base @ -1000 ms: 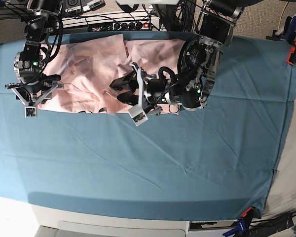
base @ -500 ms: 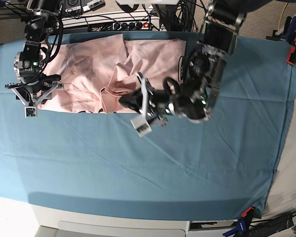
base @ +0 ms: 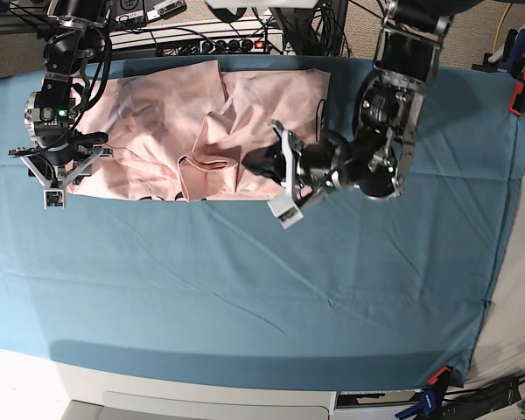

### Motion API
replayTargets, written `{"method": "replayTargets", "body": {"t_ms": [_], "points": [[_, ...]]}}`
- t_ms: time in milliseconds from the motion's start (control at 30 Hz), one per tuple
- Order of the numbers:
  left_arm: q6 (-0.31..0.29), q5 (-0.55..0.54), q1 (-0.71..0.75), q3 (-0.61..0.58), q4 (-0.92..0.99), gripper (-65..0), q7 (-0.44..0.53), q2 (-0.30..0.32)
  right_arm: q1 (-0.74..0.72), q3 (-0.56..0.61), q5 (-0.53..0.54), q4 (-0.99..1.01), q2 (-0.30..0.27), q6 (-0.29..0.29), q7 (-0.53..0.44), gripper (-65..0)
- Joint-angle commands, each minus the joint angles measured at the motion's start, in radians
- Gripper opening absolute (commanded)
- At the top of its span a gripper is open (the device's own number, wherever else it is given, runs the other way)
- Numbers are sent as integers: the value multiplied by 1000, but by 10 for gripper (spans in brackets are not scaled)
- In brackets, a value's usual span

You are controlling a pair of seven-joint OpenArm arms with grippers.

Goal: Fold the T-shirt properly
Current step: 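Press and smooth the folded end with the left gripper onto the stack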

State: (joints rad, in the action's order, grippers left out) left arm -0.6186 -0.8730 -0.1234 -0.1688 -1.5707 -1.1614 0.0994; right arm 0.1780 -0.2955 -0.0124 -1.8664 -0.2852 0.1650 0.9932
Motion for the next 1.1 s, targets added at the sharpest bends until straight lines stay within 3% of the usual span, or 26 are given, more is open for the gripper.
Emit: {"method": "replayTargets", "body": {"t_ms": [0, 267, 567, 1000, 1067], "points": [[-2, -14, -11, 1, -16, -650, 34, -11, -9, -6, -3, -16, -17, -5, -25, -383], [47, 105, 25, -15, -16, -650, 89, -61, -9, -6, -2, -16, -17, -5, -27, -383], [123, 164, 79, -181, -16, -650, 85, -70, -10, -6, -2, -16, -17, -5, -29, -383], [119, 167, 114, -273, -16, -650, 89, -138, -10, -6, -2, -16, -17, -5, -29, -383], [91, 166, 102, -273, -16, -650, 89, -138, -9, -6, -2, -16, -17, -5, -31, -383]]}}
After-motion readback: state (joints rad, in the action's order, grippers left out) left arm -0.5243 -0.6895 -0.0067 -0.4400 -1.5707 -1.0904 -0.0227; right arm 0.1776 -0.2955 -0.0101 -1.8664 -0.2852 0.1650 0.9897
